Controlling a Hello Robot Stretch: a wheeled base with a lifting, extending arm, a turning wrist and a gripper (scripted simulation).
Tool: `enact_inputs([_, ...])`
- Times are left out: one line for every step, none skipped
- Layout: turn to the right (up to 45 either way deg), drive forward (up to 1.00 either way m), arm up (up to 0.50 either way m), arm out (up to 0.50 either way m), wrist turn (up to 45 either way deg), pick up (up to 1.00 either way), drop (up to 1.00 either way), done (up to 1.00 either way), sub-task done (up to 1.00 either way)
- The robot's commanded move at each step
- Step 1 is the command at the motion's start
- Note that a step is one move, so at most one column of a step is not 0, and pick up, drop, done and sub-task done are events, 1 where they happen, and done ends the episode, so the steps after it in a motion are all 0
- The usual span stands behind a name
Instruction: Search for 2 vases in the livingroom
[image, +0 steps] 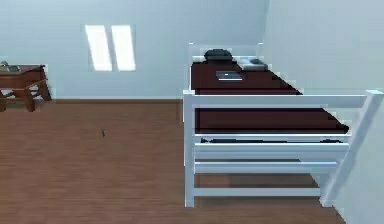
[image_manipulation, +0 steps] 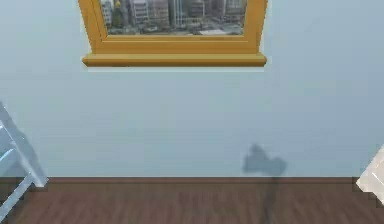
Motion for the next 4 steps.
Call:
enact_inputs([-45.0,0.00,0.00,0.00,0.0,0.00,0.00,0.00,0.00])
enact_inputs([-30.0,0.00,0.00,0.00,0.0,0.00,0.00,0.00,0.00])
enact_inputs([0.0,1.00,0.00,0.00,0.0,0.00,0.00,0.00,0.00])
enact_inputs([0.0,1.00,0.00,0.00,0.0,0.00,0.00,0.00,0.00])
